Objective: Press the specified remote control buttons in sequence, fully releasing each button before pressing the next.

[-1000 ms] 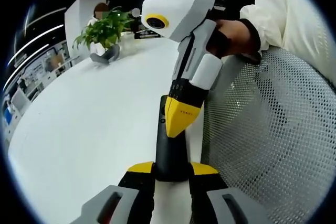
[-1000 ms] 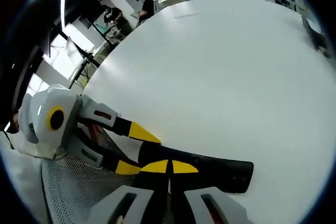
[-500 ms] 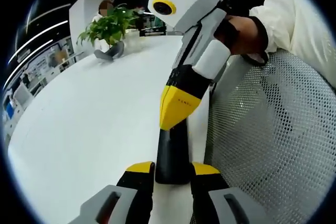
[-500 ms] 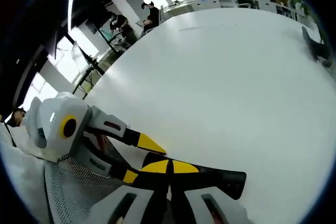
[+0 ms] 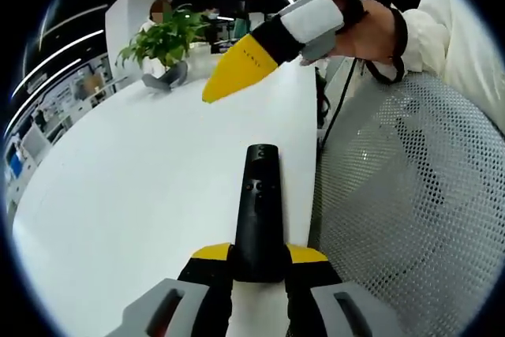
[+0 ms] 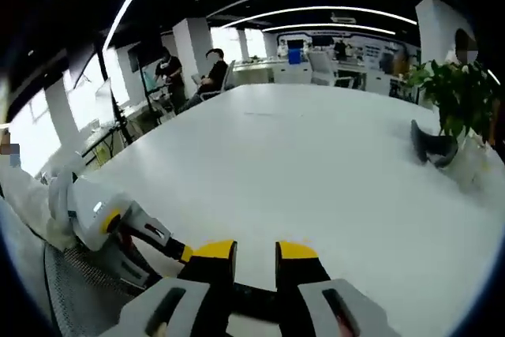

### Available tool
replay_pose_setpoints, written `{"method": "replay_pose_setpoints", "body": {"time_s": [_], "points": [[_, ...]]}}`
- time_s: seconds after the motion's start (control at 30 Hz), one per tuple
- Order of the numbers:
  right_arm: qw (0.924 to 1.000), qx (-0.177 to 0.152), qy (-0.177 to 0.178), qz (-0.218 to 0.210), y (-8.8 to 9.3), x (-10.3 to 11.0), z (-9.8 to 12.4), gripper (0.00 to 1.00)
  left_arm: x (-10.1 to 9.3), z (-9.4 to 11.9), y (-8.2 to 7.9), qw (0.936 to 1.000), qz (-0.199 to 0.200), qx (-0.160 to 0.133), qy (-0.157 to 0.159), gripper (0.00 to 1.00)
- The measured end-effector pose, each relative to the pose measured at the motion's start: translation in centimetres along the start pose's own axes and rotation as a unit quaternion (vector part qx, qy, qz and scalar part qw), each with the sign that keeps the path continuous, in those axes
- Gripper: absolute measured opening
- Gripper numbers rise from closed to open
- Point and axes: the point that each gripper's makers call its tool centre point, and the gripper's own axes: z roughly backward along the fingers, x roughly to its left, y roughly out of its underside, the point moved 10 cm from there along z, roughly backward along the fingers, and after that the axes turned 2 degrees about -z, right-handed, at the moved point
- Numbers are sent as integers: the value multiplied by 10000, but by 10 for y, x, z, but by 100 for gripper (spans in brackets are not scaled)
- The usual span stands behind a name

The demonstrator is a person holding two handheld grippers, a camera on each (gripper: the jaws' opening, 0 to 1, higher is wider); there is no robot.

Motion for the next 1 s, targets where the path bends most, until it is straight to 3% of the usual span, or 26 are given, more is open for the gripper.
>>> {"method": "replay_pose_setpoints", "body": {"time_s": [0.2,0.27,0.33,0.4,0.53,0.67,0.77,1.0], "points": [[9983,-438,388,85,1,-4,24,35,2,-1,-2,10000,-21,82,34,24],[9956,-690,622,105,1,-9,27,47,3,0,-3,9999,-21,116,20,24],[9909,-1008,894,82,-1,-13,31,65,5,0,-2,9999,-96,124,-30,24],[9901,-1028,959,-4,-1,-15,33,73,7,1,-2,9998,-114,133,-24,24],[9886,-1013,1107,-113,4,-18,32,80,12,1,-2,9999,-45,117,76,24],[9844,-1121,1341,184,4,-16,34,82,17,3,-3,9997,-148,145,125,24],[9898,-854,1131,117,8,-15,28,82,24,2,-3,9996,-188,158,134,24],[9907,-696,1121,321,9,-13,23,84,46,4,-4,9992,-238,284,145,24]]}}
